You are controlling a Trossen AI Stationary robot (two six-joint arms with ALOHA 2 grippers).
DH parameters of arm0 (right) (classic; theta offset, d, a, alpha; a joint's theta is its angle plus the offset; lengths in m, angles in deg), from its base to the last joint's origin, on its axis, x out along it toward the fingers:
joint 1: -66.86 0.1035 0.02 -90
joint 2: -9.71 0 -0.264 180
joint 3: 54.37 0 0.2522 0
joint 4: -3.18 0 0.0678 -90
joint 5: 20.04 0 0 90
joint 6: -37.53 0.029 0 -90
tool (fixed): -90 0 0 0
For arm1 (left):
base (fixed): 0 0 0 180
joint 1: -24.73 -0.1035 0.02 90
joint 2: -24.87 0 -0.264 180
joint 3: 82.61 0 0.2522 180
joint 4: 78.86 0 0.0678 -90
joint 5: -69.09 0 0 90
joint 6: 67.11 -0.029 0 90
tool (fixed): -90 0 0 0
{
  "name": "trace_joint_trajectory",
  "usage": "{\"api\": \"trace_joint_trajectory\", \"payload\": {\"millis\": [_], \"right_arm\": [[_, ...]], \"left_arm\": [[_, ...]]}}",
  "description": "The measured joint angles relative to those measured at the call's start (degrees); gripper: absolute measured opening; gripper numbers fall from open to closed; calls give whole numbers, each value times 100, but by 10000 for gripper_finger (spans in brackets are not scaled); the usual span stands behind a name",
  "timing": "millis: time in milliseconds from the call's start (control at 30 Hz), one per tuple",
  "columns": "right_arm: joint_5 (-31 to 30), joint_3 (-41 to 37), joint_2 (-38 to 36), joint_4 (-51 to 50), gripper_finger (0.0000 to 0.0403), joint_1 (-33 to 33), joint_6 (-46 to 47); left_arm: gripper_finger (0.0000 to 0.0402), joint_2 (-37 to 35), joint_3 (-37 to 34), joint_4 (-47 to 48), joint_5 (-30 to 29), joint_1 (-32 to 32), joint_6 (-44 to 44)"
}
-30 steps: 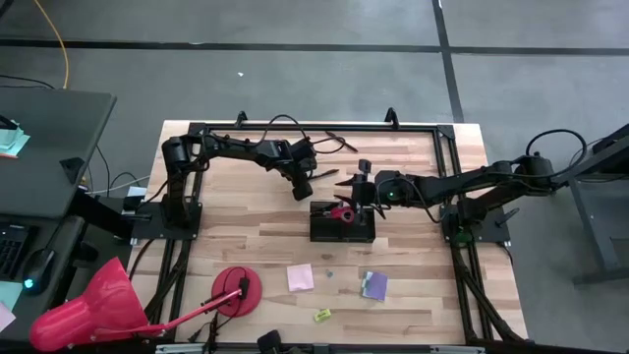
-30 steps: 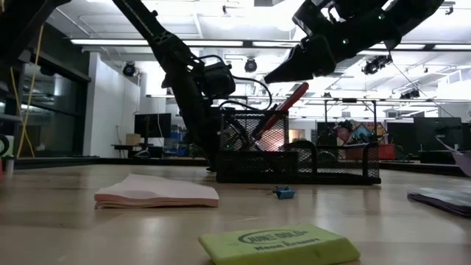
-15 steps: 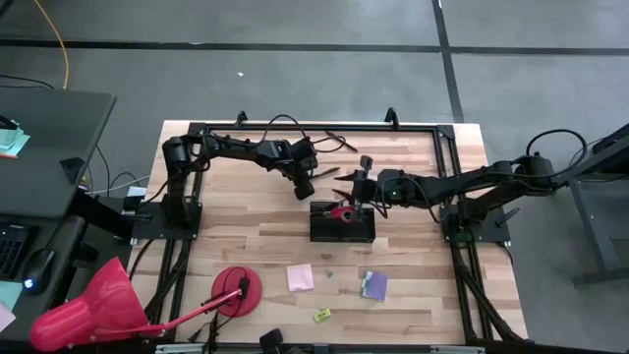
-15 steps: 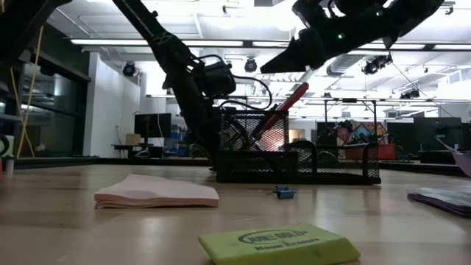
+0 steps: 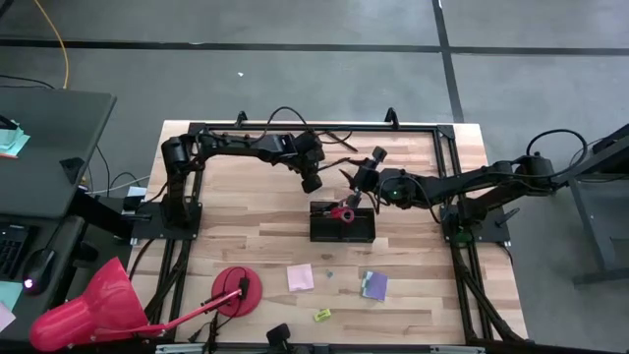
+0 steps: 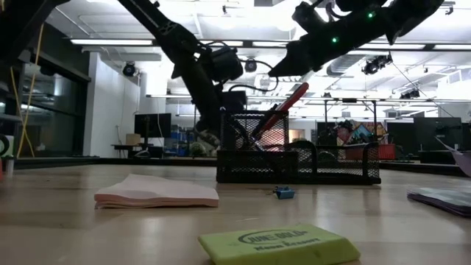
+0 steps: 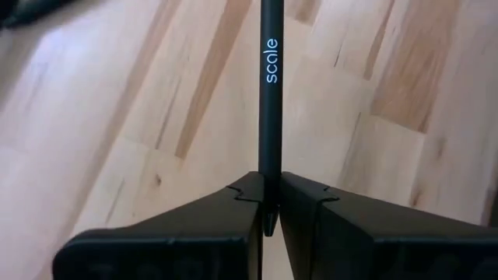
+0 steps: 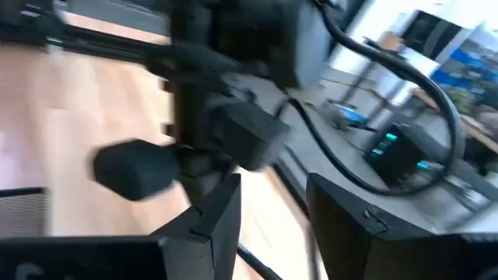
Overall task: Pick and place office supplies into organizer
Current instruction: Put the black pen into the black desk organizer
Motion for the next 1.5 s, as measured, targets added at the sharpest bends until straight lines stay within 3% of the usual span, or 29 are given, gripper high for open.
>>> {"api": "trace_joint_trajectory", "payload": {"millis": [267, 467, 600, 733, 833, 967, 1100, 1500], "right_arm": [[-358, 1, -480, -472, 138, -13, -55], [276, -75, -1099, -967, 138, -17, 194], [670, -863, -1524, -42, 137, -24, 251], [866, -1998, -2322, 1717, 137, 14, -3], [1582, -2707, -2814, 2955, 138, 18, 20], [2391, -3230, -3184, 3604, 138, -53, 366], [2983, -3282, -3168, 3472, 138, -110, 832], [3376, -2123, -1784, 2923, 179, -143, 965]], "left_arm": [[7, -461, 108, 118, -337, 2, -105], [7, -1226, -350, -582, 195, 0, -80], [7, -1709, -932, -1400, 653, 6, 116], [7, -2234, -1574, -2159, 815, 60, 265], [7, -2585, -2228, -3100, 871, 164, 336], [7, -2875, -3029, -4561, 1139, 361, 616], [7, -2875, -3438, -5312, 1092, 629, 895], [7, -2787, -3510, -5720, 691, 1360, 467]]}}
